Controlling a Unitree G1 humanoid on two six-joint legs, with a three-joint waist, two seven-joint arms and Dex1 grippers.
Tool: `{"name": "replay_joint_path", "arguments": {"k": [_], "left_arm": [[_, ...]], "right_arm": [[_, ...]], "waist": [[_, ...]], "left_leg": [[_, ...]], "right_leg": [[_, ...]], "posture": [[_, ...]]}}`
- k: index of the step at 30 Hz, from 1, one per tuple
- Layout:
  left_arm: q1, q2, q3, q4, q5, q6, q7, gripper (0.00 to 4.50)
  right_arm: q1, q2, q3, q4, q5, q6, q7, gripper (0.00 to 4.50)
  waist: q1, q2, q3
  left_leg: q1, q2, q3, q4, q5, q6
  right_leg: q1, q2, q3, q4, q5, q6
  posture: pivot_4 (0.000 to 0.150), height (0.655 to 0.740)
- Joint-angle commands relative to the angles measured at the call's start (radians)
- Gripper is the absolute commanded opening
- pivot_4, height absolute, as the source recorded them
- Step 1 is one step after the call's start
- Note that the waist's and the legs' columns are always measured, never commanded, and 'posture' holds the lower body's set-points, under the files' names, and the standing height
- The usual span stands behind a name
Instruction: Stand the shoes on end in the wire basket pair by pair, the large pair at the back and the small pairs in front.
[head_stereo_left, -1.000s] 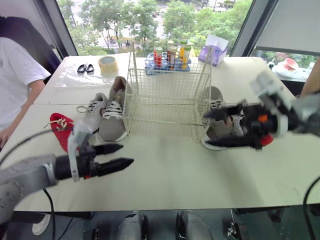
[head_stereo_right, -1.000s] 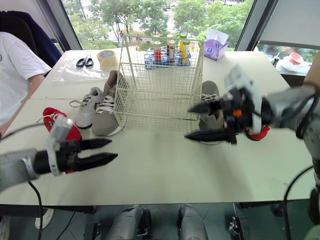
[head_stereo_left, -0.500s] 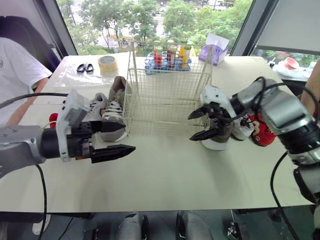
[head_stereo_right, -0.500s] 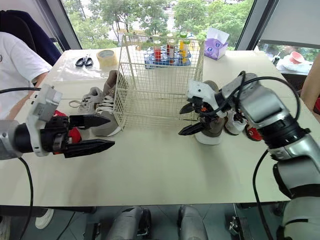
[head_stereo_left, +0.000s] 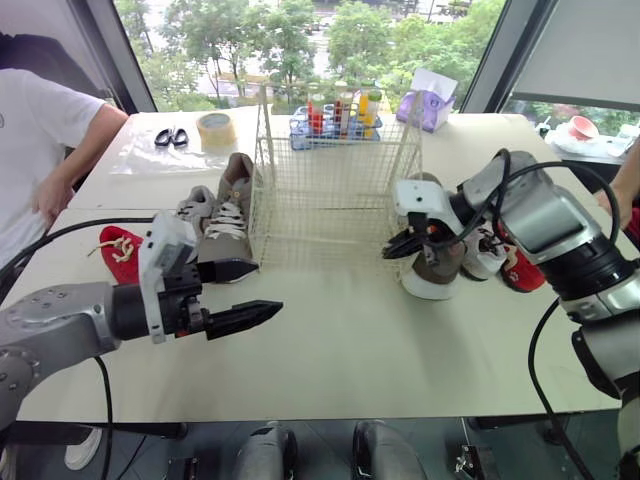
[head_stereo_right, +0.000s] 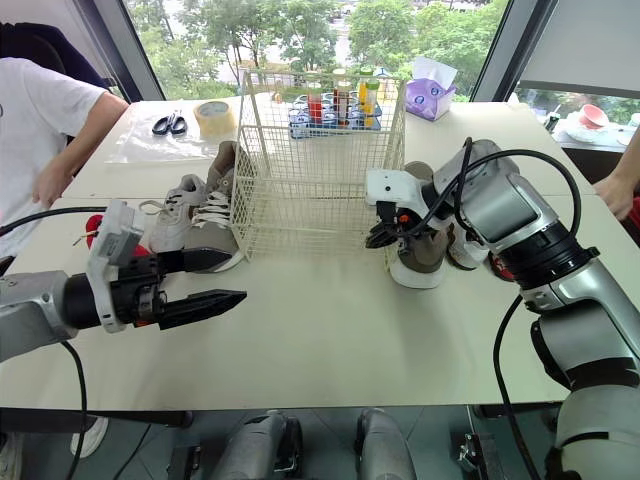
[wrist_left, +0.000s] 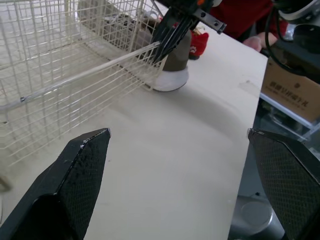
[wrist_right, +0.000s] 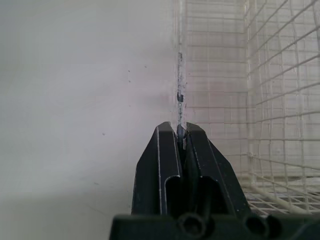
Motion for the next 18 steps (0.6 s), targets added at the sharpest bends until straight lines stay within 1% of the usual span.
{"name": "replay_joint_path", "arguments": {"k": [1, 4, 8, 13, 18], "left_arm": [[-0.033, -0.009, -0.038, 0.021, 0.051, -0.027, -0.020, 4.50], [-0.052, -0.013, -0.053, 0.034, 0.065, -0.029, -0.032, 4.50], [-0.043, -0.016, -0.051, 0.034, 0.079, -0.026, -0.049, 4.50], [-0.039, -0.015, -0.045, 0.034, 0.088, -0.021, -0.057, 4.50], [-0.055, -0.020, -0.056, 0.038, 0.088, -0.017, -0.054, 4.50]], "right_arm": [[-0.011, -0.010, -0.076, 0.004, -0.017, -0.201, 0.012, 0.09], [0.001, -0.007, -0.110, -0.036, 0.015, -0.196, 0.053, 0.09], [0.063, -0.024, -0.141, -0.173, 0.075, -0.043, 0.098, 0.09], [0.097, -0.015, -0.166, -0.263, 0.094, 0.066, 0.076, 0.09], [0.138, -0.014, -0.164, -0.299, 0.091, 0.042, 0.075, 0.09]], "waist": [[-0.001, 0.000, 0.000], [-0.002, 0.000, 0.000], [-0.012, 0.000, 0.000], [-0.020, 0.000, 0.000], [-0.018, 0.000, 0.000]], "left_leg": [[0.000, 0.000, 0.000, 0.000, 0.000, 0.000], [0.000, 0.000, 0.000, 0.000, 0.000, 0.000], [0.000, 0.001, 0.000, -0.001, 0.000, 0.000], [0.000, 0.001, 0.000, -0.001, 0.000, 0.000], [0.000, 0.001, 0.000, -0.001, 0.000, 0.000]], "right_leg": [[0.000, 0.000, 0.000, 0.000, 0.000, 0.000], [0.000, 0.001, 0.000, 0.000, 0.000, 0.000], [0.000, 0.000, 0.000, 0.000, -0.001, 0.001], [-0.001, 0.000, 0.000, 0.000, -0.001, 0.001], [-0.001, 0.000, 0.000, 0.001, -0.001, 0.001]], "posture": [[0.150, 0.7400], [0.150, 0.7400], [0.150, 0.7400], [0.150, 0.7400], [0.150, 0.7400]]}}
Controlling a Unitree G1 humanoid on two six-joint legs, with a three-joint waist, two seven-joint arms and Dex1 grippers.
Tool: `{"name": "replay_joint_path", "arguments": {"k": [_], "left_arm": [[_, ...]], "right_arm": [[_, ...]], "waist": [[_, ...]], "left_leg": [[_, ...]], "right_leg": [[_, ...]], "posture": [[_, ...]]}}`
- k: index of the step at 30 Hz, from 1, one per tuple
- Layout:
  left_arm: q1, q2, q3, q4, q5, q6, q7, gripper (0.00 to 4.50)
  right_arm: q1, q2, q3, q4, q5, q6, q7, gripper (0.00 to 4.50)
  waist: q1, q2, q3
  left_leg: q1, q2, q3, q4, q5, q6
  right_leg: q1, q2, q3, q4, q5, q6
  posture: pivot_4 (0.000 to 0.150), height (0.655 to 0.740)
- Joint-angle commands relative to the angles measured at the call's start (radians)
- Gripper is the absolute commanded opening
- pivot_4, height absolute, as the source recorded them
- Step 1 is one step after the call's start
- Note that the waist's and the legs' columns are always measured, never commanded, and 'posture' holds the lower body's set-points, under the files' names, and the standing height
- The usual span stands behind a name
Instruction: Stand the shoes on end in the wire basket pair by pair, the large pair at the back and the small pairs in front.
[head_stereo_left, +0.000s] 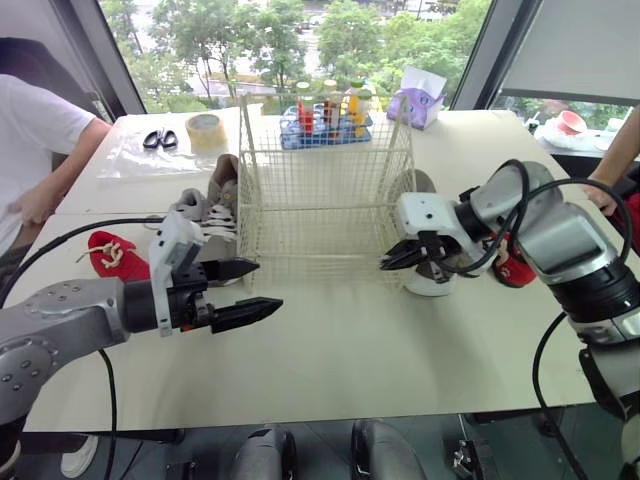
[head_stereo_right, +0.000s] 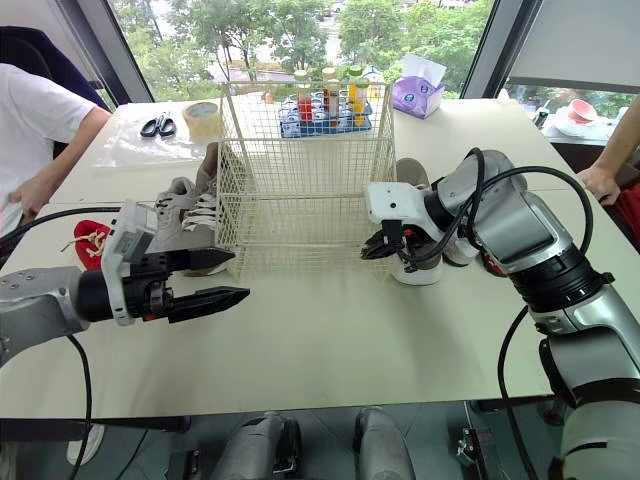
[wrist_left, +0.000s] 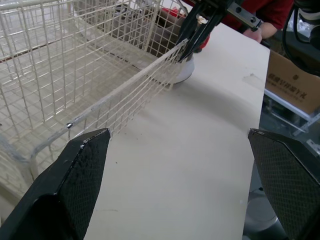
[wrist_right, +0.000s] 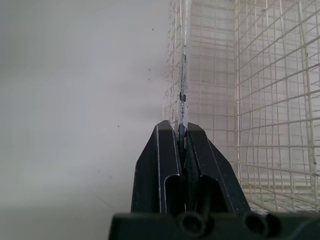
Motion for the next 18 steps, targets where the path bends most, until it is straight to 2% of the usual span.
{"name": "replay_joint_path", "arguments": {"k": [1, 4, 7, 11, 12, 14, 16, 18], "left_arm": [[-0.017, -0.003, 0.002, -0.008, -0.001, -0.009, -0.005, 4.50], [-0.025, -0.010, 0.002, -0.005, -0.011, -0.008, -0.001, 4.50], [-0.026, -0.014, 0.000, 0.005, -0.005, -0.007, -0.010, 4.50], [-0.028, -0.023, 0.001, 0.020, -0.011, -0.007, -0.020, 4.50], [-0.036, -0.033, 0.003, 0.031, -0.025, -0.007, -0.018, 4.50], [-0.053, -0.056, 0.010, 0.048, -0.056, -0.010, -0.007, 4.50], [-0.095, -0.125, -0.002, 0.049, -0.084, -0.035, 0.059, 4.50], [-0.122, -0.192, -0.029, 0.029, -0.115, -0.045, 0.115, 4.50]], "right_arm": [[0.003, 0.008, -0.034, -0.059, 0.027, -0.044, 0.008, 0.09], [0.014, 0.009, -0.039, -0.034, 0.010, -0.062, -0.011, 0.09], [0.017, 0.013, -0.065, -0.016, 0.013, -0.090, -0.037, 0.92], [0.005, 0.033, -0.104, -0.018, 0.027, -0.072, -0.075, 2.89], [-0.005, 0.035, -0.164, -0.062, 0.099, 0.022, -0.084, 3.32], [-0.023, 0.049, -0.293, -0.139, 0.239, 0.189, -0.123, 3.32], [-0.049, 0.094, -0.481, -0.178, 0.362, 0.388, -0.253, 3.32], [-0.048, 0.147, -0.658, -0.202, 0.412, 0.525, -0.416, 3.32]], "waist": [[0.000, 0.000, 0.000], [-0.001, 0.000, 0.000], [-0.001, 0.000, 0.000], [0.004, 0.000, 0.000], [0.005, 0.000, 0.000], [0.008, 0.000, 0.000], [0.009, 0.000, 0.000], [0.014, -0.001, -0.001]], "left_leg": [[0.000, 0.000, 0.000, 0.000, 0.000, 0.000], [0.000, 0.000, 0.000, 0.000, 0.000, 0.000], [0.000, 0.000, 0.000, 0.000, 0.000, 0.000], [0.000, 0.000, 0.000, 0.000, 0.000, 0.000], [0.000, 0.000, 0.000, 0.000, 0.000, 0.000], [0.000, -0.001, 0.000, 0.000, 0.000, 0.000], [0.000, -0.001, -0.001, 0.000, 0.000, 0.000], [0.000, -0.001, -0.002, 0.000, 0.000, 0.000]], "right_leg": [[0.000, 0.000, 0.000, 0.000, 0.000, 0.000], [0.000, 0.000, 0.000, 0.000, 0.000, 0.000], [0.000, 0.000, 0.000, 0.000, 0.000, 0.000], [0.000, 0.000, 0.000, 0.000, 0.000, 0.000], [0.001, 0.000, 0.000, 0.000, 0.000, 0.000], [0.001, -0.001, 0.000, 0.000, 0.000, 0.000], [0.001, -0.001, 0.000, 0.000, 0.000, 0.000], [0.002, -0.001, 0.000, 0.000, 0.000, 0.000]], "posture": [[0.150, 0.7400], [0.150, 0.7400], [0.150, 0.7400], [0.150, 0.7400], [0.150, 0.7400], [0.150, 0.7400], [0.150, 0.7400], [0.150, 0.7400]]}}
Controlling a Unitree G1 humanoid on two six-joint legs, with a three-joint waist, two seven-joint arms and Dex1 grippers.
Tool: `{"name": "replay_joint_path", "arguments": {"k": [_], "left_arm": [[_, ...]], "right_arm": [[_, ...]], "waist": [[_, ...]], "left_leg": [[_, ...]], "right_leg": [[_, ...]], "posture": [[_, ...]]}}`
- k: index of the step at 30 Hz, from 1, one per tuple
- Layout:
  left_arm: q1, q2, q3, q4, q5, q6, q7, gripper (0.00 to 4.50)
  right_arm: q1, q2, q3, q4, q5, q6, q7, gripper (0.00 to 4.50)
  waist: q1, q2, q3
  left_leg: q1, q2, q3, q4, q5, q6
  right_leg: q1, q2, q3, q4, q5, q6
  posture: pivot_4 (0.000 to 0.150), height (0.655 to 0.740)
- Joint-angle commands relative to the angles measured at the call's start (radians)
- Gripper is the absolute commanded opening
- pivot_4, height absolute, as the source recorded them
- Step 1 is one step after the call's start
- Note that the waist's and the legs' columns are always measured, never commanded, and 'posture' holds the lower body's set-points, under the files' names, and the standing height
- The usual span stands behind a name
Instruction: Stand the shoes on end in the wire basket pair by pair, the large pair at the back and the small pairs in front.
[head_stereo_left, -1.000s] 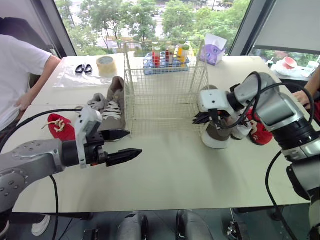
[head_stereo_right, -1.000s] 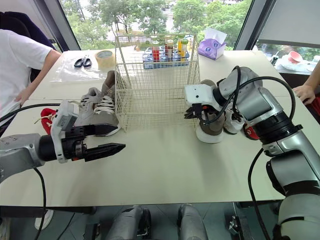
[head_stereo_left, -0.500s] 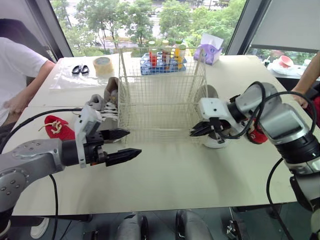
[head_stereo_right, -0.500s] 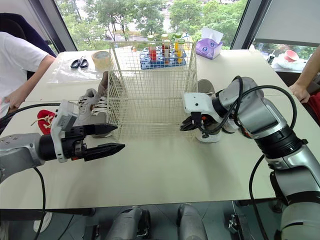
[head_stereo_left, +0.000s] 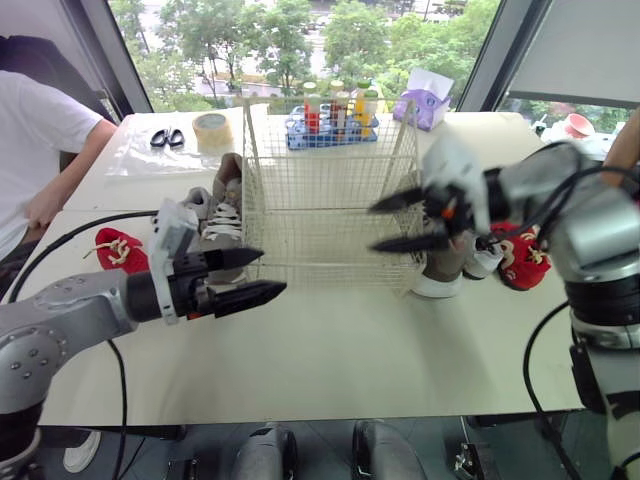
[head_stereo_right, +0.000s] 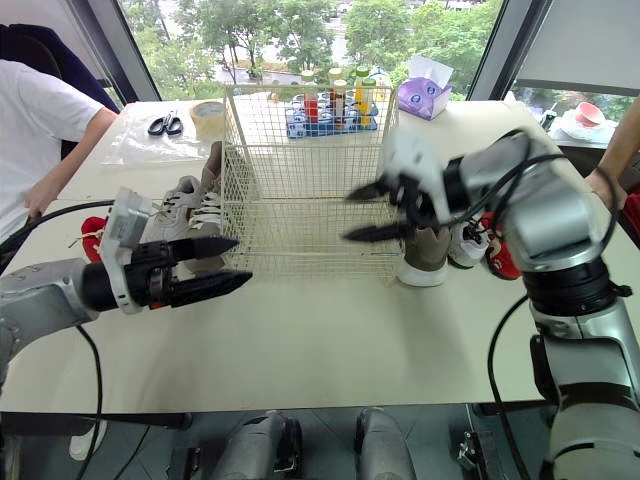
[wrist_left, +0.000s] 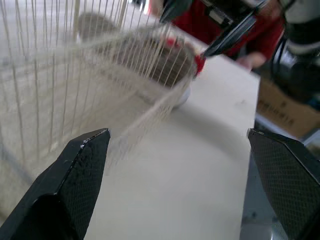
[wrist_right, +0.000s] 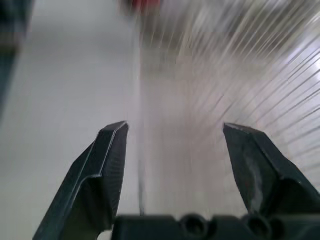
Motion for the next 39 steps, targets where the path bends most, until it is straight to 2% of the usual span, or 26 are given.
{"name": "replay_joint_path", "arguments": {"k": [1, 2, 6, 9, 11, 15, 19, 25, 30, 38, 39], "left_arm": [[-0.034, -0.071, -0.027, -0.043, -0.073, -0.033, 0.079, 4.50], [-0.033, -0.084, -0.035, -0.053, -0.091, -0.030, 0.090, 4.50], [-0.012, -0.126, -0.133, -0.096, -0.183, 0.009, 0.099, 4.50], [-0.004, -0.101, -0.166, -0.093, -0.124, 0.015, 0.055, 4.50], [0.001, -0.093, -0.181, -0.093, -0.076, 0.003, 0.038, 4.50], [0.050, -0.156, -0.201, -0.130, 0.089, -0.103, 0.076, 4.50], [0.146, -0.208, -0.245, -0.203, 0.199, -0.157, 0.115, 4.50], [0.307, -0.311, -0.310, -0.272, 0.375, -0.241, 0.222, 4.50], [0.427, -0.362, -0.307, -0.297, 0.385, -0.266, 0.253, 4.50], [0.447, -0.353, -0.316, -0.280, 0.443, -0.289, 0.212, 4.50], [0.447, -0.350, -0.314, -0.281, 0.448, -0.289, 0.208, 4.50]], "right_arm": [[-0.027, 0.056, -0.295, -0.067, 0.108, 0.228, -0.250, 3.32], [-0.009, 0.070, -0.339, -0.080, 0.109, 0.249, -0.306, 3.32], [0.310, 0.142, -0.567, -0.247, 0.054, 0.220, -0.507, 4.48], [0.433, 0.226, -0.636, -0.335, 0.057, 0.206, -0.640, 4.48], [0.518, 0.261, -0.630, -0.385, 0.049, 0.169, -0.693, 4.48], [0.659, 0.381, -0.614, -0.470, 0.023, 0.076, -0.815, 4.48], [0.767, 0.457, -0.545, -0.499, 0.030, 0.027, -0.868, 4.48], [0.833, 0.487, -0.448, -0.445, 0.006, -0.071, -0.916, 4.48], [0.821, 0.485, -0.380, -0.365, -0.002, -0.131, -0.926, 4.48], [0.760, 0.463, -0.288, -0.077, -0.102, -0.320, -0.941, 4.48], [0.760, 0.462, -0.288, -0.056, -0.103, -0.340, -0.938, 4.24]], "waist": [[0.007, -0.003, -0.002], [0.009, -0.003, -0.002], [0.025, -0.009, -0.006], [0.019, -0.003, -0.004], [0.011, 0.001, -0.005], [0.009, 0.002, -0.006], [0.009, 0.002, -0.006], [0.011, 0.002, -0.006], [0.013, 0.003, -0.006], [0.011, 0.003, -0.006], [0.011, 0.003, -0.006]], "left_leg": [[0.000, 0.000, 0.000, 0.000, 0.000, 0.000], [0.001, 0.000, 0.000, 0.000, 0.000, 0.000], [0.003, 0.000, -0.002, -0.001, -0.001, 0.001], [0.003, -0.002, 0.000, 0.000, -0.001, 0.002], [0.004, -0.002, 0.002, 0.000, -0.001, 0.002], [0.012, 0.000, 0.001, -0.003, -0.003, 0.005], [0.012, 0.002, 0.000, -0.003, -0.003, 0.005], [0.012, 0.002, 0.001, -0.003, -0.003, 0.006], [0.011, 0.002, 0.001, -0.003, -0.004, 0.006], [0.011, 0.002, 0.001, -0.003, -0.004, 0.006], [0.010, 0.002, 0.001, -0.003, -0.004, 0.006]], "right_leg": [[0.000, 0.000, 0.000, 0.000, 0.000, 0.000], [0.001, 0.000, 0.000, 0.000, 0.000, 0.000], [0.005, 0.000, -0.001, -0.002, 0.000, -0.001], [0.005, -0.002, 0.000, -0.002, 0.000, 0.000], [0.003, -0.001, 0.002, 0.000, 0.000, 0.000], [0.009, 0.005, 0.003, -0.001, -0.001, 0.000], [0.009, 0.005, 0.005, -0.001, -0.003, -0.004], [0.009, 0.005, 0.006, -0.002, -0.004, -0.005], [0.008, 0.005, 0.006, -0.002, -0.005, -0.008], [0.006, 0.005, 0.006, -0.002, -0.006, -0.009], [0.006, 0.005, 0.006, -0.002, -0.006, -0.009]], "posture": [[0.150, 0.7400], [0.150, 0.7400], [0.150, 0.7400], [0.150, 0.7400], [0.150, 0.7400], [0.150, 0.7400], [0.150, 0.7400], [0.150, 0.7400], [0.150, 0.7400], [0.150, 0.7400], [0.150, 0.7400]]}}
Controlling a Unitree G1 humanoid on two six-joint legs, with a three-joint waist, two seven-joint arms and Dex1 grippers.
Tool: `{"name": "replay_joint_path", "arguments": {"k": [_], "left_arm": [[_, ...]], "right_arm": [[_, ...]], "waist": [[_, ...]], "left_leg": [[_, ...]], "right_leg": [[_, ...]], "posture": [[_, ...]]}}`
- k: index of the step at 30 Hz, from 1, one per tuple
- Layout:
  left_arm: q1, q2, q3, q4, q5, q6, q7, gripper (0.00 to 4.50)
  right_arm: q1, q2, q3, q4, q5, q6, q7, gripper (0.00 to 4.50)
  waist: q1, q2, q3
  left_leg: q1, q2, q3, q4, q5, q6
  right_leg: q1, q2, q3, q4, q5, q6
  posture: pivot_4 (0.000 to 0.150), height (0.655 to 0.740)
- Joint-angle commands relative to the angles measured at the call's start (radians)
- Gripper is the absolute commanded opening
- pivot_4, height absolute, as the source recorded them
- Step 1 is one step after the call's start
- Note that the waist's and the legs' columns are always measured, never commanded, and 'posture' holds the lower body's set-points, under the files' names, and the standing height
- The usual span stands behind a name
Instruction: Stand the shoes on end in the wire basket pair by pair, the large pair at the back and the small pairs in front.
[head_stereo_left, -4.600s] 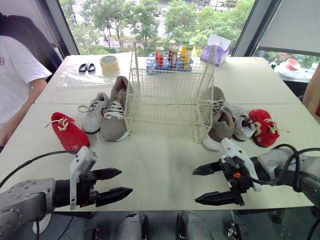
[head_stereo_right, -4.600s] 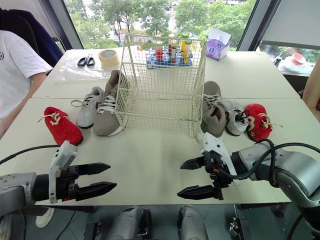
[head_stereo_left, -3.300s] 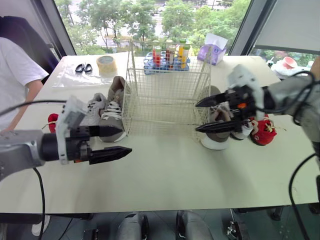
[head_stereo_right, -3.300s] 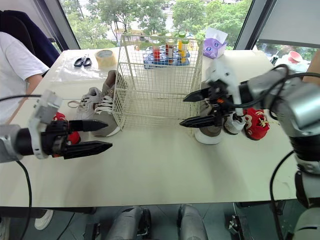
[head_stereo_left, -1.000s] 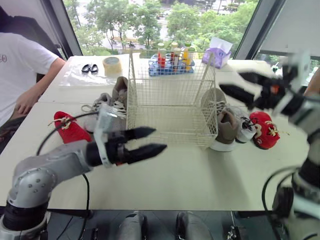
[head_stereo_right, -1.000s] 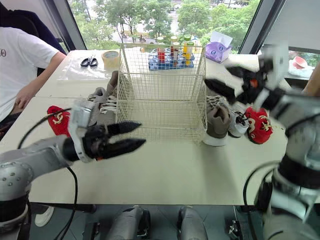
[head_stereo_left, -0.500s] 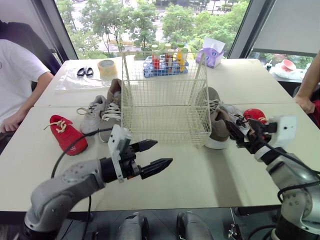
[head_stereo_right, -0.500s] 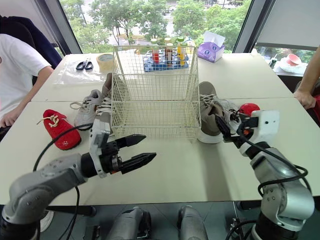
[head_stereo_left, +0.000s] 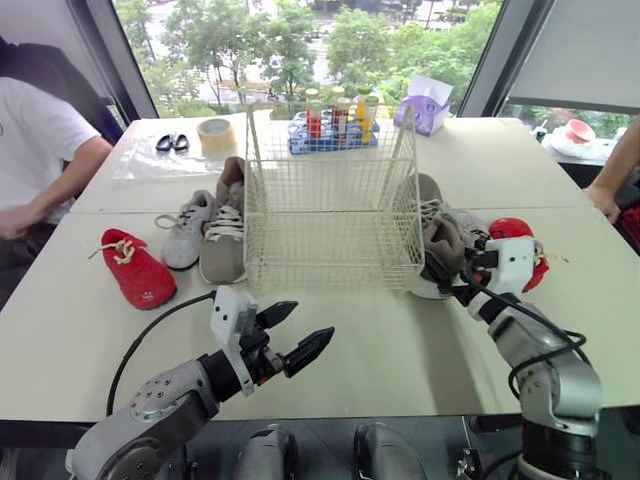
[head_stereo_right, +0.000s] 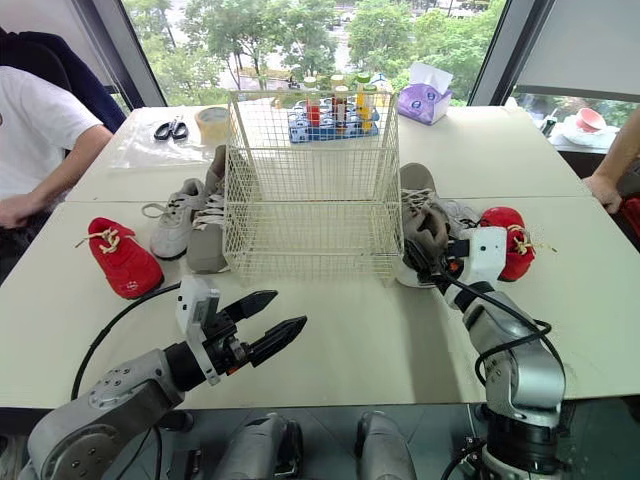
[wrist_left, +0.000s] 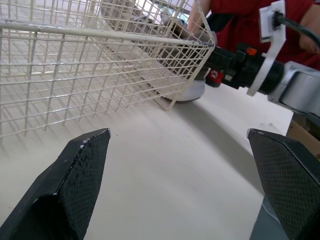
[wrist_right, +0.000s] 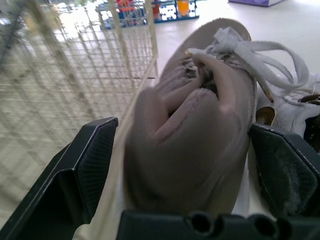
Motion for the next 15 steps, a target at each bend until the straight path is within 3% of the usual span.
{"name": "replay_joint_path", "arguments": {"k": [1, 2, 7, 10, 13, 15], "left_arm": [[-0.001, 0.011, 0.002, -0.023, 0.016, -0.024, -0.022, 4.50], [0.000, 0.016, 0.014, -0.031, 0.007, -0.019, -0.022, 4.50], [-0.023, 0.041, 0.050, -0.042, -0.046, 0.018, -0.015, 4.50], [-0.058, 0.054, 0.062, -0.038, -0.102, 0.048, -0.004, 4.50], [-0.104, 0.096, 0.116, -0.013, -0.269, 0.106, -0.002, 4.50], [-0.138, 0.161, 0.182, 0.030, -0.430, 0.143, -0.007, 4.50]], "right_arm": [[-0.008, -0.018, 0.011, 0.057, -0.026, -0.073, -0.001, 3.96], [0.005, -0.022, 0.021, 0.061, -0.028, -0.081, 0.007, 3.71], [0.037, -0.010, 0.052, 0.043, -0.030, -0.095, -0.013, 1.43], [0.038, 0.001, 0.059, 0.029, -0.030, -0.097, -0.041, 0.32], [0.005, 0.008, 0.042, -0.011, -0.037, -0.110, -0.095, 0.23], [-0.098, -0.016, -0.002, -0.050, -0.047, -0.130, -0.153, 0.23]], "waist": [[0.000, 0.000, 0.000], [0.000, 0.000, 0.000], [0.000, 0.000, -0.002], [0.002, -0.001, -0.002], [0.002, -0.001, -0.002], [-0.001, 0.000, -0.001]], "left_leg": [[0.000, 0.000, 0.000, 0.000, 0.000, 0.000], [0.000, 0.000, 0.000, 0.000, 0.000, 0.000], [0.000, 0.001, 0.000, 0.000, 0.000, 0.000], [0.000, 0.001, 0.000, 0.000, 0.000, 0.000], [0.000, 0.001, 0.000, 0.000, 0.000, 0.000], [0.000, 0.002, 0.000, 0.000, 0.000, 0.000]], "right_leg": [[0.000, 0.000, 0.000, 0.000, 0.000, 0.000], [0.000, 0.000, 0.000, 0.000, 0.000, 0.000], [0.000, 0.000, 0.000, 0.000, 0.000, 0.000], [0.001, 0.000, 0.000, 0.000, 0.000, 0.000], [0.001, 0.000, 0.000, -0.001, 0.000, 0.000], [0.000, 0.000, 0.000, 0.000, 0.000, 0.000]], "posture": [[0.150, 0.7400], [0.150, 0.7400], [0.150, 0.7400], [0.150, 0.7400], [0.150, 0.7400], [0.150, 0.7400]]}}
